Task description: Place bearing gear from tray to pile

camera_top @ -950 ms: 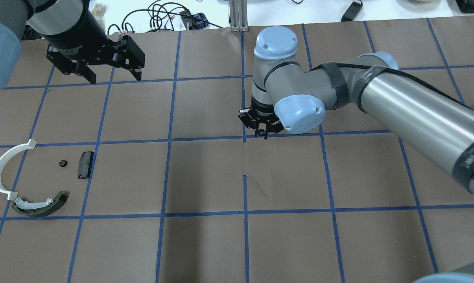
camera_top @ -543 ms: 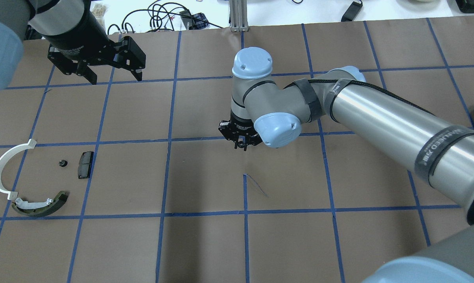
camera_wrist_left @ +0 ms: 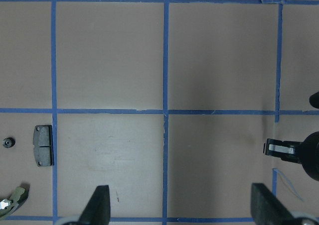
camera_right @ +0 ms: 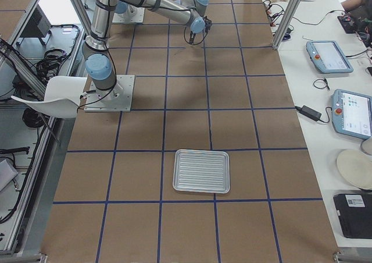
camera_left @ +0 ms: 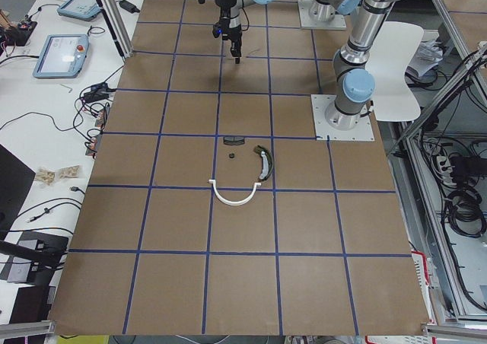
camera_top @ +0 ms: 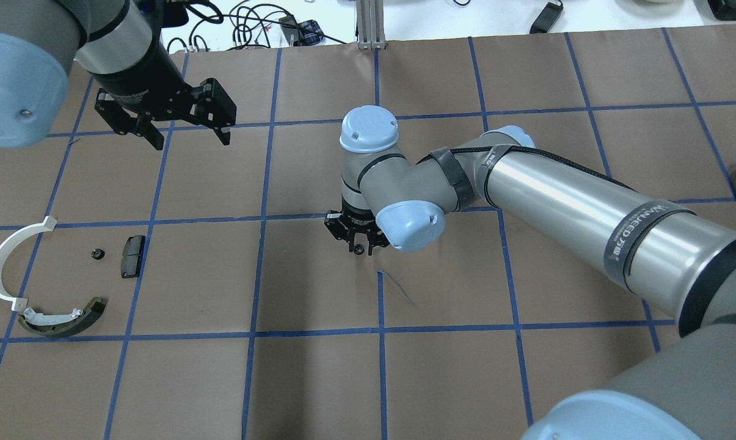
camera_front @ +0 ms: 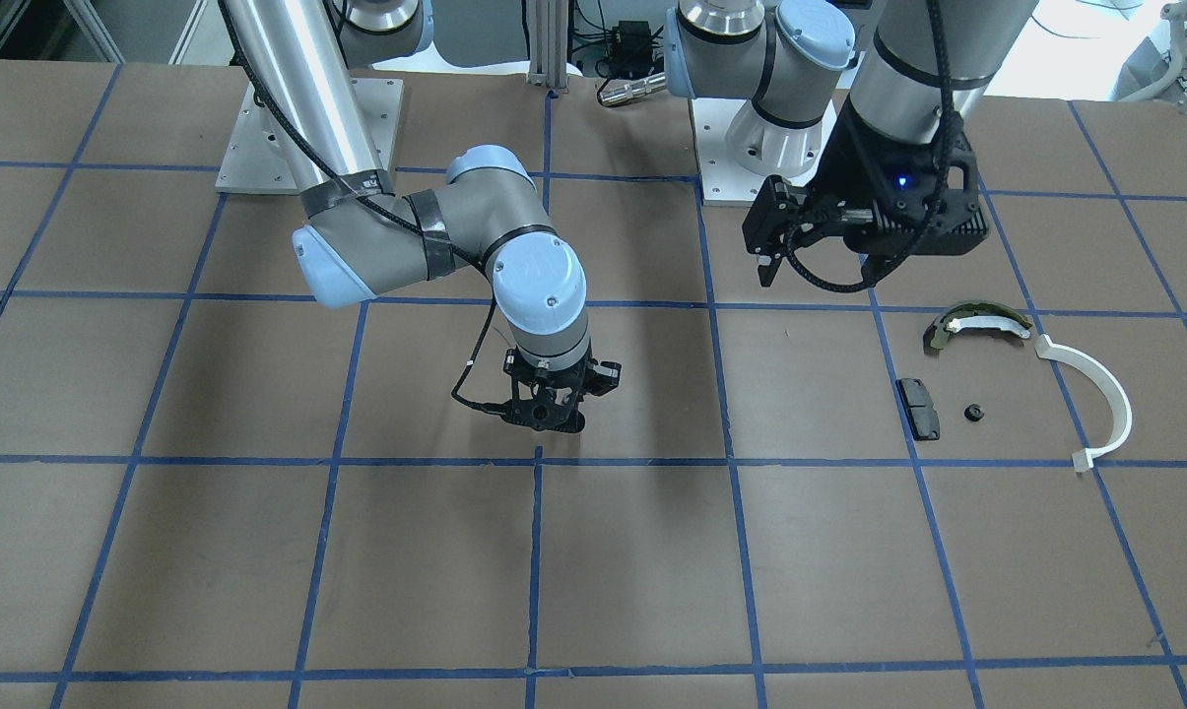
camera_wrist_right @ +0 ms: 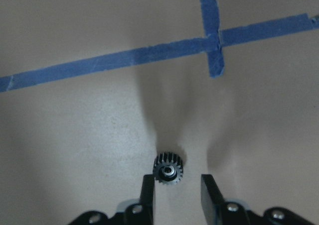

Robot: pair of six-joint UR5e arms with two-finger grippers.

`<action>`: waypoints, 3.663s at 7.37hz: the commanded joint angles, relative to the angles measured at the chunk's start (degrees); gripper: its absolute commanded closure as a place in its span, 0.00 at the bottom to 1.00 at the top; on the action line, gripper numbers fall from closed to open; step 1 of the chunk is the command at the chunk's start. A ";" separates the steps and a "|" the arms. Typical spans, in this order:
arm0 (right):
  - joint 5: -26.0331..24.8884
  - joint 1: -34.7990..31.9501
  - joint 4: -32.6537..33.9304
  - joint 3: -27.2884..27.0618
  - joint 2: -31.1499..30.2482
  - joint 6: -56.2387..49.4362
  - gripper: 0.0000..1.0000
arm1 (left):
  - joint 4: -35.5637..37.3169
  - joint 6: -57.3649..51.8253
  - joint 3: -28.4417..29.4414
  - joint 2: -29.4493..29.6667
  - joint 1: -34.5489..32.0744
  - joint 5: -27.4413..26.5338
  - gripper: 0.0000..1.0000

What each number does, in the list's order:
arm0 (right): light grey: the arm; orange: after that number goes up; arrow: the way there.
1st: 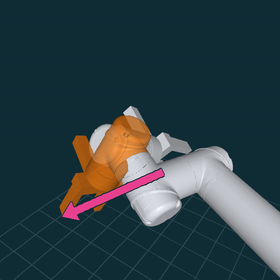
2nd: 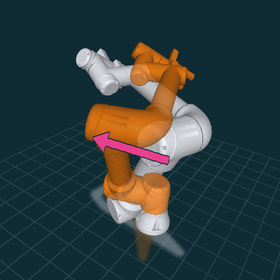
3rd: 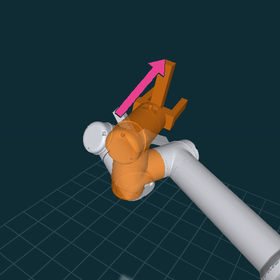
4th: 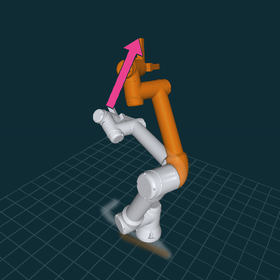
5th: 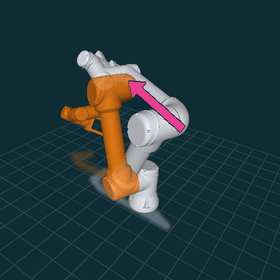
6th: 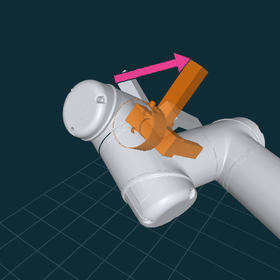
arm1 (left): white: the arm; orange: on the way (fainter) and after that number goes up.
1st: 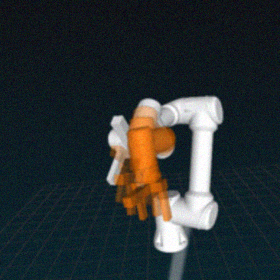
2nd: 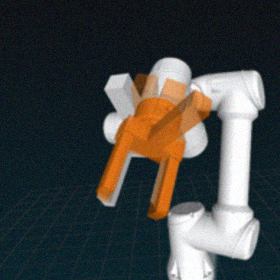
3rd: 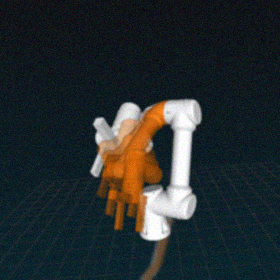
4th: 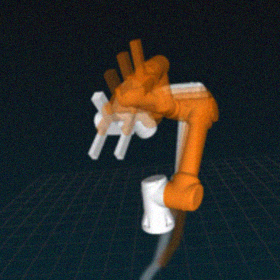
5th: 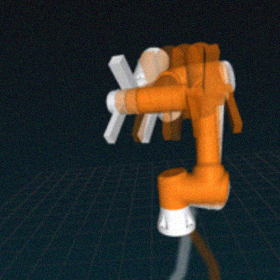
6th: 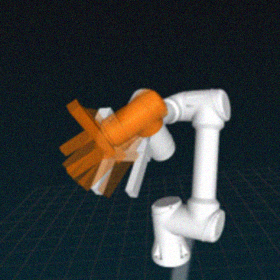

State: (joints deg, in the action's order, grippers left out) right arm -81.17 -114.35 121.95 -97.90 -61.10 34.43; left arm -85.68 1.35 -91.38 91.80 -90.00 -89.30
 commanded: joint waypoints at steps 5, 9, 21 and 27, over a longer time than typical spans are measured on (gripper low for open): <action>-2.50 16.76 -11.24 1.66 -15.51 -19.94 0.00 | 26.07 1.54 -20.15 10.04 -4.45 0.27 0.00; -3.72 21.36 -25.05 2.36 -26.59 -23.00 0.00 | 40.01 21.64 -19.63 19.71 -17.72 0.35 0.00; -8.22 24.00 -24.92 2.45 -27.05 -28.45 0.00 | 45.43 21.59 -19.98 25.36 -21.35 0.27 0.91; -8.22 24.09 -25.88 2.01 -28.98 -28.71 0.00 | 37.99 8.73 -18.38 19.57 -5.93 -0.87 0.97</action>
State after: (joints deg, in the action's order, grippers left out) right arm -89.38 -90.39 96.27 -95.72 -89.41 6.26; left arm -43.94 15.93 -109.40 112.95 -101.97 -89.91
